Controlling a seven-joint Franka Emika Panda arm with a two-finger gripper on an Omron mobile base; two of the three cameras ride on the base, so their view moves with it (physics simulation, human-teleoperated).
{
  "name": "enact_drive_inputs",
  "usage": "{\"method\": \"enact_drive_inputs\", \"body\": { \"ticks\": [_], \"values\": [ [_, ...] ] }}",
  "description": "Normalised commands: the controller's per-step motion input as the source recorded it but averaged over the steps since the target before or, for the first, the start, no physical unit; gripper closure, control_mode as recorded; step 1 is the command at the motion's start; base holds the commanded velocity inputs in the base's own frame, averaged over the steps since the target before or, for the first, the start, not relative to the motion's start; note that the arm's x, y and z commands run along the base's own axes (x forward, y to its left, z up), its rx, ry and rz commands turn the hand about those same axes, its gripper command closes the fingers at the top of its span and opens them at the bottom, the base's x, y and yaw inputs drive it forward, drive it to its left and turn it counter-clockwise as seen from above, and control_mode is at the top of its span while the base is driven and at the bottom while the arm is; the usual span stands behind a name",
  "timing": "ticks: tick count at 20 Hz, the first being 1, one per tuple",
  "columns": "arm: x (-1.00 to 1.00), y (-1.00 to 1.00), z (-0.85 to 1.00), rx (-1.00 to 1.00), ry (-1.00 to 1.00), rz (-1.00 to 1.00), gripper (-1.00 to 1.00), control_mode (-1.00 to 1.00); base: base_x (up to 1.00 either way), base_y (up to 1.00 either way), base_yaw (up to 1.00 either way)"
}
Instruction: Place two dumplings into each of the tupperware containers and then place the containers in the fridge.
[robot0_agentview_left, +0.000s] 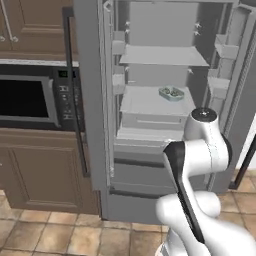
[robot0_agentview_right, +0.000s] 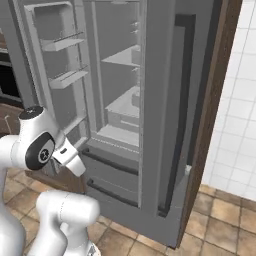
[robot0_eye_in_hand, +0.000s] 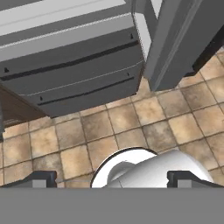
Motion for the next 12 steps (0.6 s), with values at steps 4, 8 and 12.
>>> {"method": "enact_drive_inputs", "body": {
  "ticks": [4, 8, 12],
  "values": [
    [0.00, 0.00, 0.00, 0.00, 0.00, 0.00, -1.00, 1.00, -0.46, -0.05, 0.49],
    [0.00, 0.00, 0.00, 0.00, 0.00, 0.00, -1.00, 1.00, -0.61, -0.04, 0.55],
    [0.00, 0.00, 0.00, 0.00, 0.00, 0.00, -1.00, 1.00, -0.83, -0.25, 0.47]
  ]
}}
